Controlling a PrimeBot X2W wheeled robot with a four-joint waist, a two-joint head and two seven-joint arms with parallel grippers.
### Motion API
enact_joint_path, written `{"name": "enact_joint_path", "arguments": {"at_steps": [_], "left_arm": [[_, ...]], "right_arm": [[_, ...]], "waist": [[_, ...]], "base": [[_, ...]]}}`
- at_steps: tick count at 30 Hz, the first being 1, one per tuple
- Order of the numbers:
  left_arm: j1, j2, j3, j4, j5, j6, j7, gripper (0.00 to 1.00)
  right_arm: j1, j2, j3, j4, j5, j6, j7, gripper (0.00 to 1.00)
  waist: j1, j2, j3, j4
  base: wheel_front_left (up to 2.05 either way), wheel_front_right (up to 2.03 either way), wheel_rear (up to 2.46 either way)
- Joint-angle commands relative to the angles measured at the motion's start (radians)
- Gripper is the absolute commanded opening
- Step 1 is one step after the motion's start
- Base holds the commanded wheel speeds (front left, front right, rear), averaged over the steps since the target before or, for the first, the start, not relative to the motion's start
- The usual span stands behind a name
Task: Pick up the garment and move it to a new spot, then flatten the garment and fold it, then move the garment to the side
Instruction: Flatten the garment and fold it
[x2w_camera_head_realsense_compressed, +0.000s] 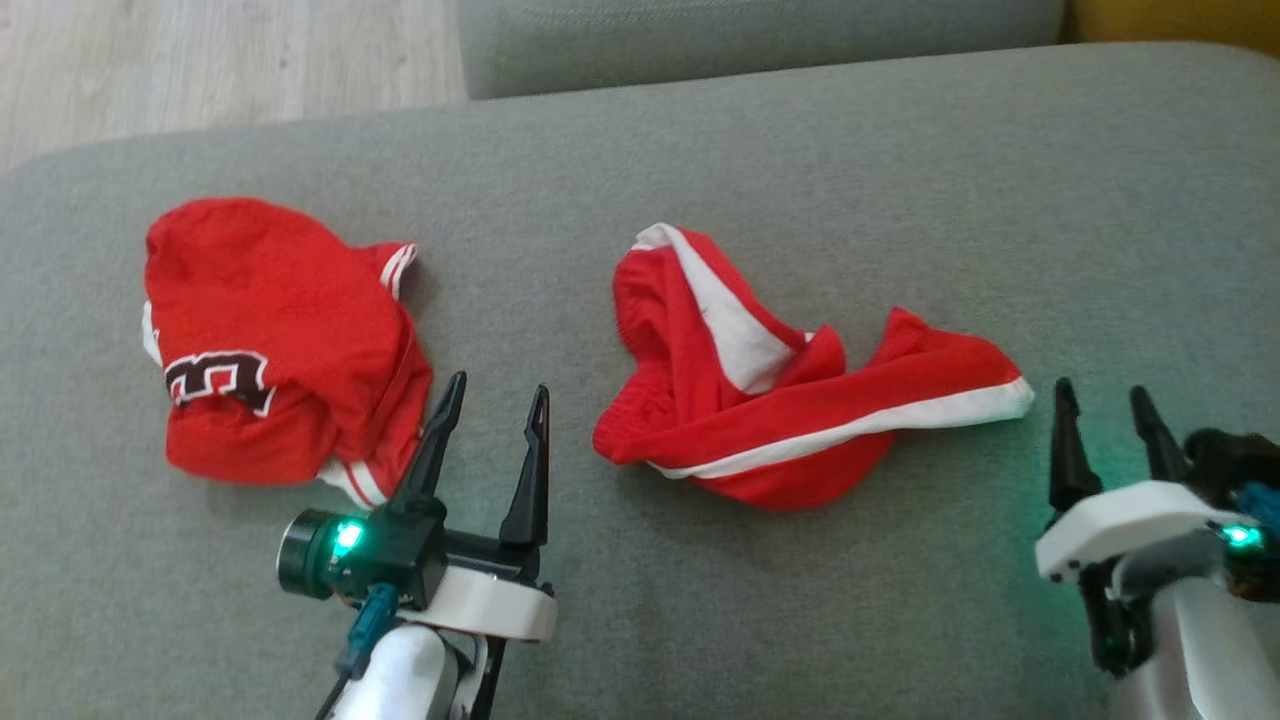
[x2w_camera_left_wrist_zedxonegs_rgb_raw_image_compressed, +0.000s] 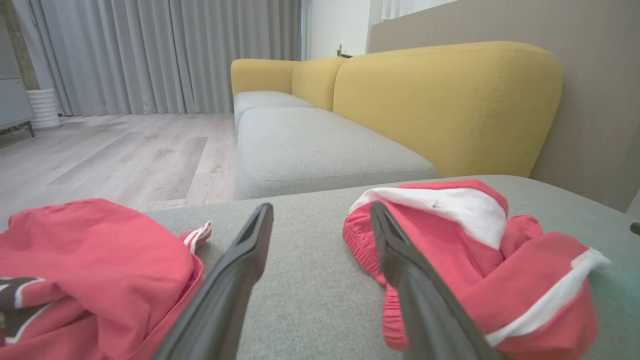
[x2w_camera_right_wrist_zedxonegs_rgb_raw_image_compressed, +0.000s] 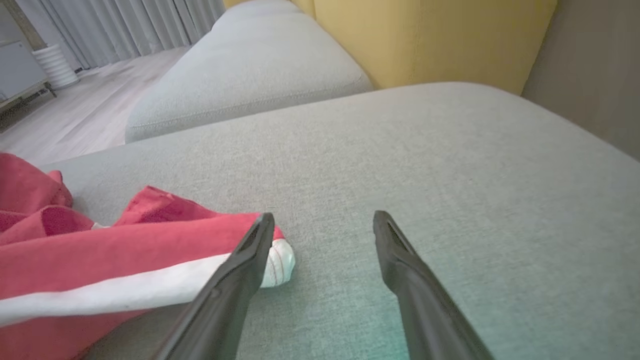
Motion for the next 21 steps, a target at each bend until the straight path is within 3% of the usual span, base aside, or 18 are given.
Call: {"name": "enact_joint_path", "arguments": {"at_steps": [1,18,19,20,21], "left_arm": [[-0.044,-0.001,0.026,-0.026,0.012,-0.004,-0.01,1.0],[-0.063,-0.001,0.023,-0.019,0.021,-0.008,-0.01,1.0],[-0.064,-0.001,0.023,-0.018,0.021,-0.009,-0.01,1.0],[-0.064,-0.001,0.024,-0.017,0.022,-0.009,-0.01,1.0],[-0.064,-0.001,0.025,-0.016,0.022,-0.01,-0.01,1.0]], "right_arm": [[-0.048,-0.007,0.028,0.002,0.008,0.007,0.005,1.0],[-0.167,-0.006,0.043,0.252,-0.092,0.007,0.021,1.0],[-0.17,-0.006,0.045,0.26,-0.092,0.007,0.024,0.96],[-0.174,-0.006,0.049,0.268,-0.09,0.007,0.026,0.45],[-0.176,-0.006,0.054,0.276,-0.088,0.007,0.028,0.18]], "waist": [[-0.0001,0.0,0.016,0.015],[-0.0001,0.0,0.035,0.041],[-0.0001,0.0,0.036,0.041],[-0.0001,0.0,0.036,0.041],[-0.0001,0.0,0.035,0.042]], "base": [[0.0,0.0,0.0],[0.0,0.0,0.0],[0.0,0.0,0.0],[0.0,0.0,0.0],[0.0,0.0,0.0]]}}
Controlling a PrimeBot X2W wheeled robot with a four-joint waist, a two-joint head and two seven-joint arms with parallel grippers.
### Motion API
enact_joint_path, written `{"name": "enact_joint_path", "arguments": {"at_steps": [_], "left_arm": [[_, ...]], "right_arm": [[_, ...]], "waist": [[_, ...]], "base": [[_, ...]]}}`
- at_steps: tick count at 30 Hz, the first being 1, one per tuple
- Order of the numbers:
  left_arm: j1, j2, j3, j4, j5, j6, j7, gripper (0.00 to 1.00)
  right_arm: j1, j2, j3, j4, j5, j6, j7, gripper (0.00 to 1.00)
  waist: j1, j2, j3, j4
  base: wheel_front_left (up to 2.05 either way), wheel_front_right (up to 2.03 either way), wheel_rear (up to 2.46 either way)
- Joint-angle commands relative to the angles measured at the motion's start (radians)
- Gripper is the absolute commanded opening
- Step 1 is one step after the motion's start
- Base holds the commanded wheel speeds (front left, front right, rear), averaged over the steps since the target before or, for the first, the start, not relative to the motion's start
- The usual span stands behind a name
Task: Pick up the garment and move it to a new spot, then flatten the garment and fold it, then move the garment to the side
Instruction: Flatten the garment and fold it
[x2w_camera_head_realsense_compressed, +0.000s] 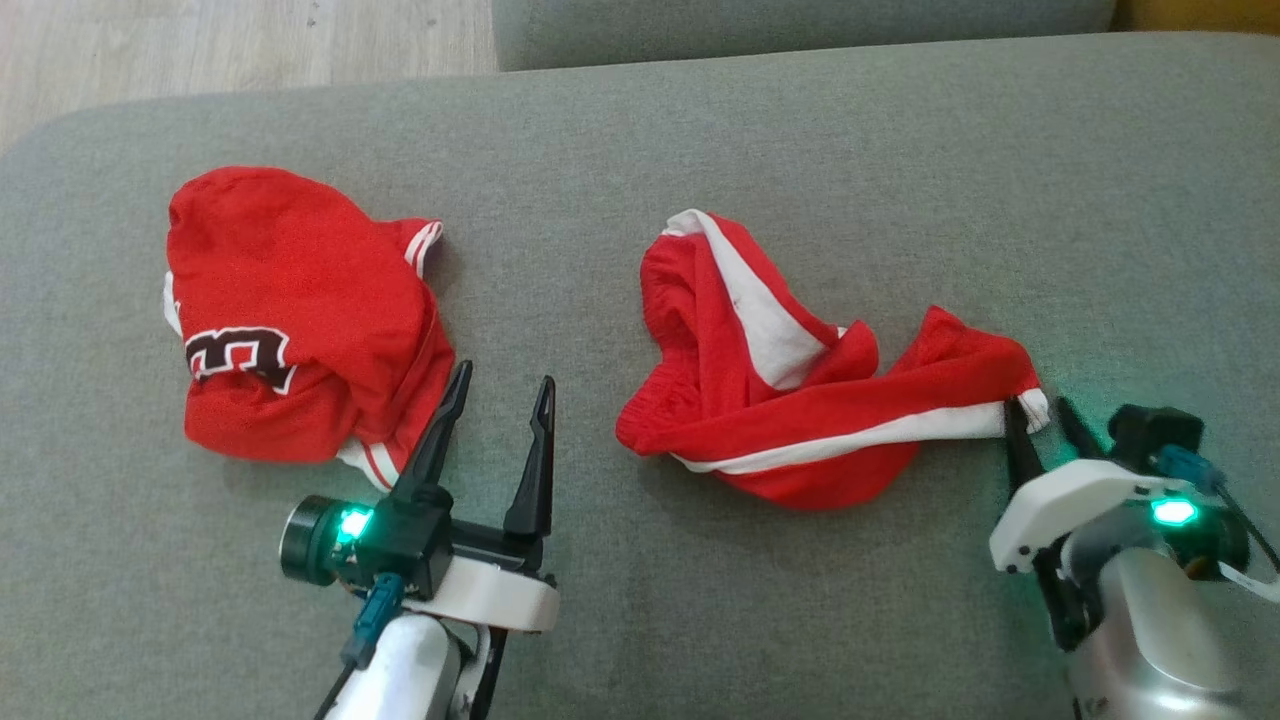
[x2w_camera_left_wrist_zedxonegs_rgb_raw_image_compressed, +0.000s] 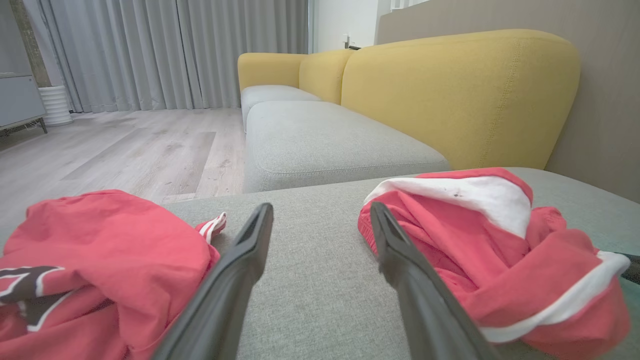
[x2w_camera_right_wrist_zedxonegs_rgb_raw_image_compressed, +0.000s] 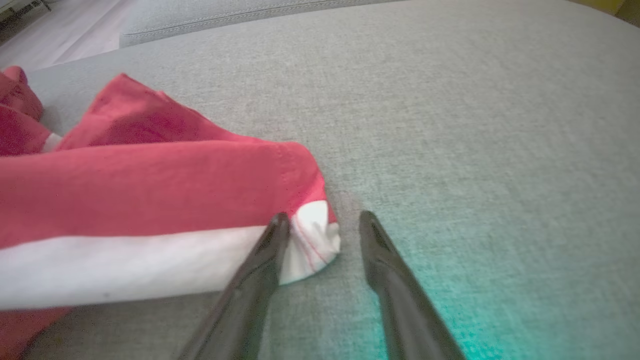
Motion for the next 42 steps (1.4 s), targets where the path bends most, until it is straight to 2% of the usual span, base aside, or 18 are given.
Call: {"name": "enact_joint_path", "arguments": {"at_steps": [1,7,10,18,22,34,42], "left_arm": [[-0.041,-0.001,0.03,-0.028,0.007,-0.001,-0.01,1.0],[-0.03,-0.001,0.033,-0.017,0.006,0.0,-0.01,1.0],[-0.022,0.0,0.026,-0.004,0.0,-0.015,-0.01,1.0],[-0.045,0.008,-0.084,0.077,-0.019,-0.14,0.028,1.0],[-0.08,0.007,-0.15,0.124,-0.074,-0.173,0.081,1.0],[-0.263,0.039,-0.376,0.282,-0.196,-0.182,0.099,1.0],[-0.321,0.04,-0.436,0.342,-0.252,-0.183,0.039,1.0]], "right_arm": [[-0.027,-0.005,0.031,-0.012,-0.001,0.007,0.006,0.0],[-0.025,-0.005,-0.002,-0.014,-0.011,0.007,-0.022,0.0],[-0.017,-0.005,-0.032,-0.036,-0.013,0.007,-0.025,0.0],[-0.005,-0.005,-0.103,-0.087,-0.02,0.007,0.011,0.0],[-0.021,-0.005,-0.101,-0.095,-0.004,0.007,0.021,0.0],[-0.07,-0.005,-0.09,-0.104,0.007,0.007,0.033,0.0],[-0.079,-0.005,-0.095,-0.105,0.003,0.007,0.034,0.0]], "waist": [[0.0,0.0,-0.001,0.0],[0.0,0.0,-0.021,-0.007],[0.0,0.0,-0.033,-0.016],[0.0,0.0,-0.037,-0.039],[0.0,0.0,-0.021,-0.052],[0.0,0.0,0.044,-0.071],[0.0,0.0,0.054,-0.072]], "base": [[0.0,0.0,0.0],[0.0,0.0,0.0],[0.0,0.0,0.0],[0.0,0.0,0.0],[0.0,0.0,0.0],[0.0,0.0,0.0],[0.0,0.0,0.0]]}}
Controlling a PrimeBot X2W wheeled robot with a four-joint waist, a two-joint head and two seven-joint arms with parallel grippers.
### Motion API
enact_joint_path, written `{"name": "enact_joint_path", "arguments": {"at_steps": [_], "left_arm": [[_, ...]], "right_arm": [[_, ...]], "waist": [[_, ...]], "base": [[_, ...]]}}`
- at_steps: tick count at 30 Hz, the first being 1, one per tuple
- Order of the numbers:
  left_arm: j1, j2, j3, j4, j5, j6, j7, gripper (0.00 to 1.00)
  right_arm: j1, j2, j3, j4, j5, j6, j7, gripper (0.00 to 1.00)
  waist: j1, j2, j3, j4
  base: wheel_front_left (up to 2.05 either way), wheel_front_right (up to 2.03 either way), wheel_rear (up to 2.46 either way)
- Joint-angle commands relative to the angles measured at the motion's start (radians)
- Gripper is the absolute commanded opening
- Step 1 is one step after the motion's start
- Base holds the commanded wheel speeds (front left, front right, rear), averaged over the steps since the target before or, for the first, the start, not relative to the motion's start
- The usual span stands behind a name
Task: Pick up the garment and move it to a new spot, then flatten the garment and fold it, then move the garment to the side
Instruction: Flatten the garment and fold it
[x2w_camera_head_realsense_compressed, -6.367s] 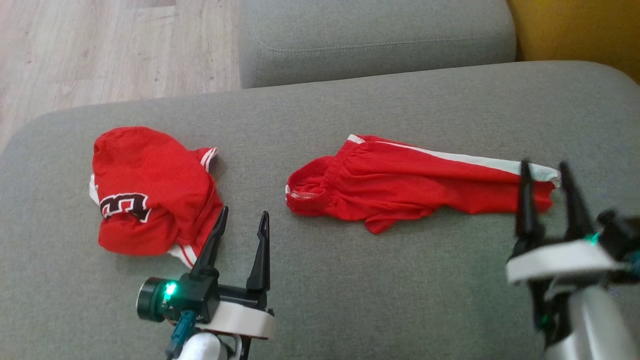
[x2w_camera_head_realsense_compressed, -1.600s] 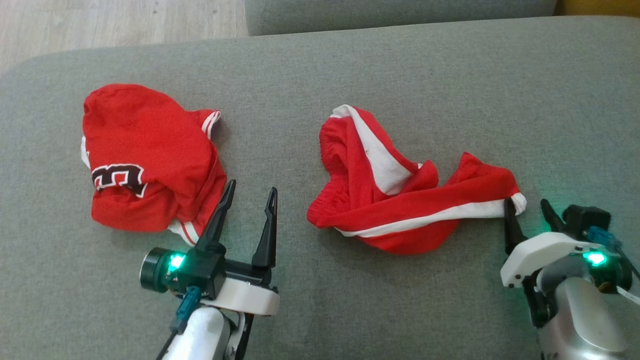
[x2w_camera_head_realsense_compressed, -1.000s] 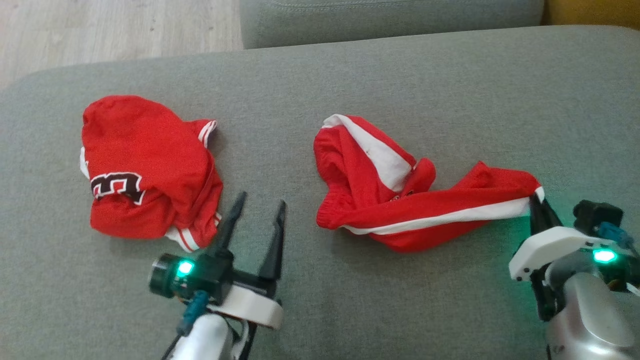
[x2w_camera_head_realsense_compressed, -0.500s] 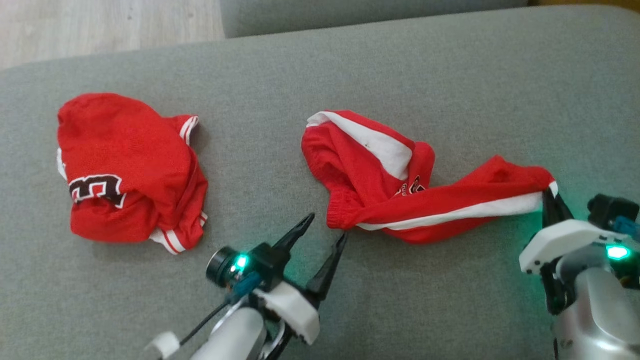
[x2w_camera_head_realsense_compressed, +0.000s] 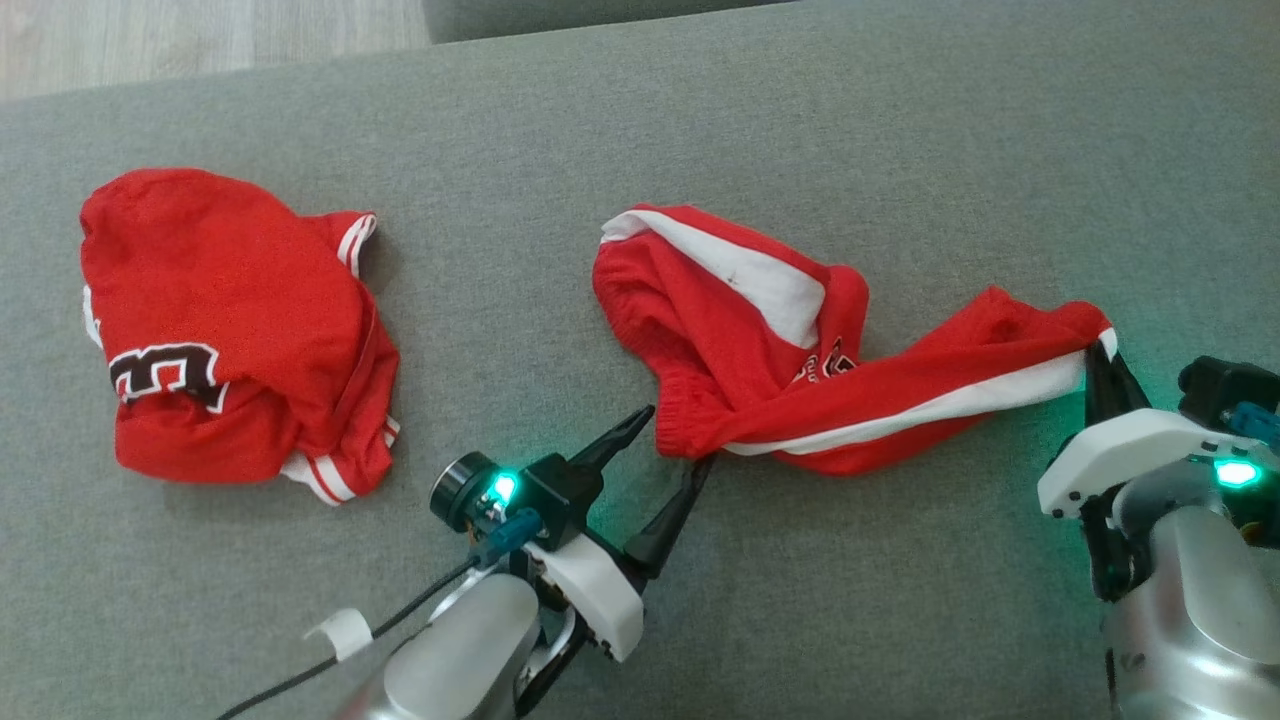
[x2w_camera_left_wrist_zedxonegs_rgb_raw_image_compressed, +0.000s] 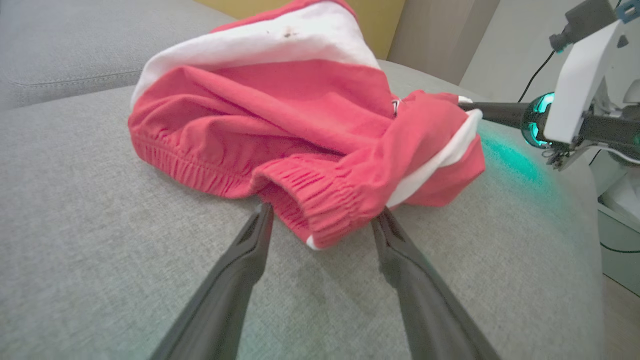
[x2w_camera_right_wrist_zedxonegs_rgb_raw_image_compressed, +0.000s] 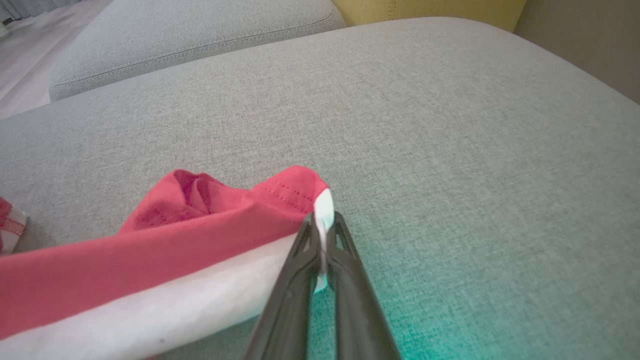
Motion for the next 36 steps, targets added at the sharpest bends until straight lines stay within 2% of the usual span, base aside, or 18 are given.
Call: {"name": "enact_joint_path", "arguments": {"at_steps": [1,11,12,13,14,21,27,31,36], "left_arm": [[-0.042,0.006,0.019,-0.019,-0.01,0.002,-0.015,1.0],[-0.086,0.009,-0.055,0.016,-0.068,0.002,-0.042,1.0],[-0.094,0.01,-0.066,0.02,-0.078,0.002,-0.045,0.53],[-0.099,0.011,-0.073,0.02,-0.081,0.002,-0.047,0.14],[-0.102,0.013,-0.078,0.019,-0.084,0.002,-0.048,0.0],[-0.114,0.043,-0.096,0.016,-0.086,0.002,-0.054,0.0],[-0.128,0.103,-0.12,-0.022,-0.085,0.002,-0.035,0.0],[-0.176,0.181,-0.149,-0.108,-0.125,0.002,0.042,0.0],[-0.322,0.324,-0.201,-0.263,-0.193,0.002,0.205,0.0]], "right_arm": [[-0.031,-0.005,0.019,-0.032,0.0,0.007,-0.001,0.0],[-0.036,-0.005,0.026,-0.03,0.004,0.007,0.0,0.0],[-0.037,-0.005,0.026,-0.029,0.004,0.007,-0.001,0.0],[-0.038,-0.005,0.026,-0.029,0.005,0.007,-0.001,0.0],[-0.038,-0.005,0.025,-0.028,0.005,0.007,-0.002,0.0],[-0.038,-0.005,0.022,-0.029,0.007,0.007,-0.01,0.0],[-0.045,-0.005,0.058,-0.07,0.013,0.007,-0.01,0.0],[-0.061,-0.005,0.107,-0.146,0.019,0.007,0.02,0.0],[-0.113,-0.029,0.173,-0.283,0.041,0.007,0.093,0.0]], "waist": [[-0.0001,0.0,0.001,0.001],[-0.0001,0.0,0.006,-0.003],[-0.0001,0.0,0.007,-0.004],[-0.0001,0.0,0.008,-0.004],[-0.0001,0.0,0.008,-0.003],[-0.0001,0.0,-0.006,0.005],[-0.0001,0.0,-0.054,0.009],[-0.0001,0.0,-0.098,0.006],[-0.0001,0.0,-0.158,-0.001]], "base": [[0.0,0.0,0.0],[0.0,0.0,0.0],[0.0,0.0,0.0],[0.0,0.0,0.0],[0.0,0.0,0.0],[0.0,0.0,0.0],[0.0,0.0,0.0],[0.0,0.0,0.0],[0.0,0.0,0.0]]}}
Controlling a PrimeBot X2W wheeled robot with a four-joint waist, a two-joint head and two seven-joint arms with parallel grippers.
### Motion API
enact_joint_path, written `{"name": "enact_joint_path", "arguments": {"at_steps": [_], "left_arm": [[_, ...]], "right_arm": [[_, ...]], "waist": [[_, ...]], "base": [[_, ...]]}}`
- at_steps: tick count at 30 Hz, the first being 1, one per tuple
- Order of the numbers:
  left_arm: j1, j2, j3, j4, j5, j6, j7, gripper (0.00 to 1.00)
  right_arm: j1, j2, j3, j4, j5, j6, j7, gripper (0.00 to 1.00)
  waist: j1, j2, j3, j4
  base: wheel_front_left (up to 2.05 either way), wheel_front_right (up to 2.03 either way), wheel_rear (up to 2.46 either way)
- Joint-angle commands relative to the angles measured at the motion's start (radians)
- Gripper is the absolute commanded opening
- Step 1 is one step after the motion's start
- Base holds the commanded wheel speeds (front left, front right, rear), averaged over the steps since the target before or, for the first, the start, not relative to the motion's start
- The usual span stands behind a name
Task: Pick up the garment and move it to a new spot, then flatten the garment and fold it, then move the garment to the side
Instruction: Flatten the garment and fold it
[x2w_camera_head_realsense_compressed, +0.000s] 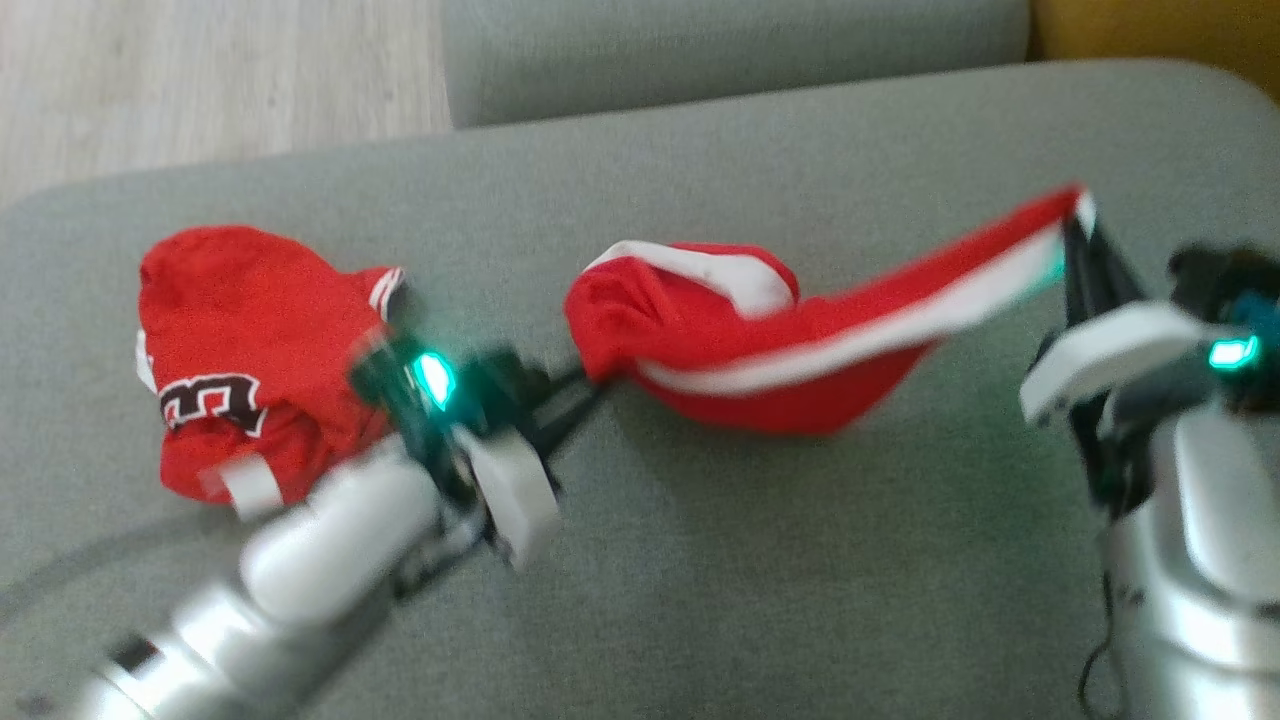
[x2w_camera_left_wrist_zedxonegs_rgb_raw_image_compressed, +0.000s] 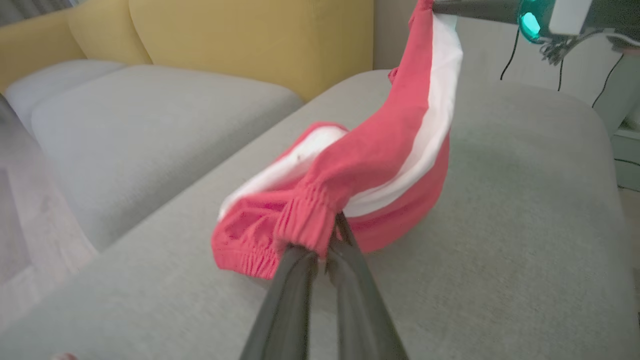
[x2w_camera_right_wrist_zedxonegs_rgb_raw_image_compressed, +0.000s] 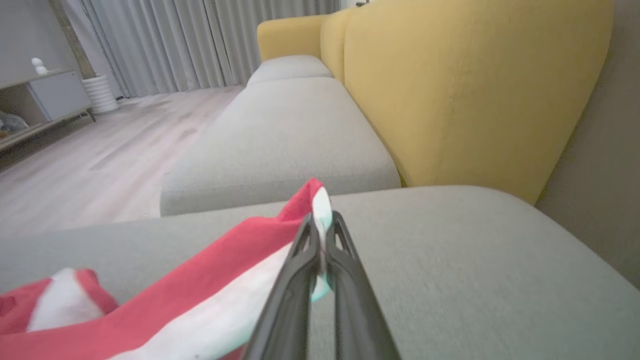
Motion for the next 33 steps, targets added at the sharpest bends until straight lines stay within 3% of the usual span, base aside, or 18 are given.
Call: {"name": "enact_joint_path", "arguments": {"at_steps": [1,7,13,25,33], "left_arm": [[-0.102,0.047,0.029,-0.055,-0.023,0.002,0.027,0.0],[-0.336,0.154,-0.009,-0.156,-0.171,0.002,0.196,0.0],[-0.505,0.175,-0.011,-0.104,-0.232,0.002,0.216,0.0],[-0.445,0.184,-0.021,-0.143,-0.338,0.01,0.186,0.0],[-0.519,0.198,-0.006,-0.094,-0.31,0.028,0.203,0.0]], "right_arm": [[-0.067,-0.019,0.035,-0.064,0.013,0.007,0.013,0.0],[-0.192,-0.061,0.078,-0.176,0.056,0.007,0.079,0.0],[-0.291,-0.066,0.084,-0.206,0.032,0.007,0.067,0.0],[-0.181,-0.085,0.092,-0.248,-0.004,0.007,0.097,0.0],[-0.336,-0.083,0.094,-0.188,0.039,0.007,0.135,0.0]], "waist": [[0.0001,0.0,-0.03,-0.005],[0.0001,0.0,-0.093,-0.019],[0.0001,0.0,-0.126,-0.038],[0.0001,0.0,-0.121,-0.044],[0.0001,0.0,0.011,-0.072]], "base": [[0.0,0.0,0.0],[0.0,0.0,0.0],[0.0,0.0,0.0],[0.0,0.0,0.0],[0.0,0.0,0.0]]}}
